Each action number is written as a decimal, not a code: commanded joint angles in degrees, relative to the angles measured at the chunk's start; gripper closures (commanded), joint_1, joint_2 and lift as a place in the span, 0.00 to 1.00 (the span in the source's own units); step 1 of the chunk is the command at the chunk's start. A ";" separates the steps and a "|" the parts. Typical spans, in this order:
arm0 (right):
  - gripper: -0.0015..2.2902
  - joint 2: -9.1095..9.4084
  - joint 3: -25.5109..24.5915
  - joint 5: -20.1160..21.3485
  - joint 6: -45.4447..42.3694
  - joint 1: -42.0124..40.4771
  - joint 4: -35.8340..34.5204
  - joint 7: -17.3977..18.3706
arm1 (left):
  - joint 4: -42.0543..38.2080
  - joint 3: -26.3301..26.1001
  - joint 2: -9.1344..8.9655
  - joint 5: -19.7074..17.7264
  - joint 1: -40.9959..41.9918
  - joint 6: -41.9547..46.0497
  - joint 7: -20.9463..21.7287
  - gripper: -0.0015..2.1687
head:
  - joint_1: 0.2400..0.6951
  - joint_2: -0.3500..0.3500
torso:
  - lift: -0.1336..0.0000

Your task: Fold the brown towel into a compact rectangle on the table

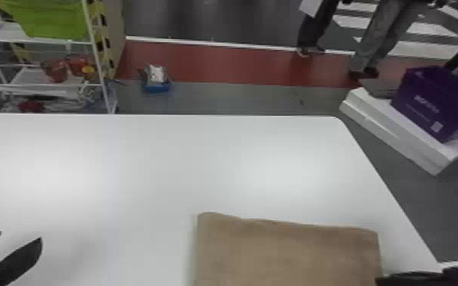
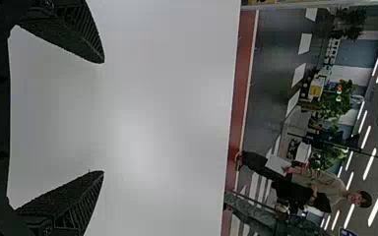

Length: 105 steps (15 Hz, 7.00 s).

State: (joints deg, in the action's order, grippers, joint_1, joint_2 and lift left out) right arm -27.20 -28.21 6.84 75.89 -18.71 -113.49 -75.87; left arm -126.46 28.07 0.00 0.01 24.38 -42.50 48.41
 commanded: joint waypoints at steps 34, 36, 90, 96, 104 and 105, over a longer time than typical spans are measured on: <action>0.60 11.38 18.98 -4.99 14.20 15.11 -16.24 1.34 | -0.01 0.76 -0.15 0.43 -1.35 0.00 -0.07 0.04 | 1.00 0.73 | 0.00; 0.60 11.73 23.64 -2.27 14.20 15.19 -16.24 1.25 | 0.07 0.94 -0.15 0.34 -1.35 0.17 0.02 0.04 | 1.00 0.80 | 0.00; 0.98 9.62 42.18 22.43 14.20 27.50 2.31 -1.47 | 1.22 3.22 -0.15 -0.63 -1.35 2.99 0.37 0.04 | 1.00 0.85 | 0.00; 0.98 18.33 42.00 22.61 14.20 39.10 15.93 6.17 | 1.30 3.22 -0.15 -0.72 -1.35 2.99 0.46 0.04 | 1.00 0.85 | 0.00; 0.98 27.20 43.24 22.70 14.20 48.24 29.64 14.96 | 1.22 2.96 -0.15 -0.80 -1.35 2.99 0.72 0.04 | 1.00 0.90 | 0.00; 0.98 27.25 43.50 22.52 13.55 49.03 31.40 16.19 | 1.13 2.96 -0.15 -0.80 -1.35 2.99 0.72 0.04 | 1.00 0.91 | 0.00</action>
State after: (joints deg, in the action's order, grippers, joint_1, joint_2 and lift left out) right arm -0.62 15.02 29.46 89.93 29.05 -84.67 -60.44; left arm -125.25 31.02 0.00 -0.76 23.02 -39.51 49.15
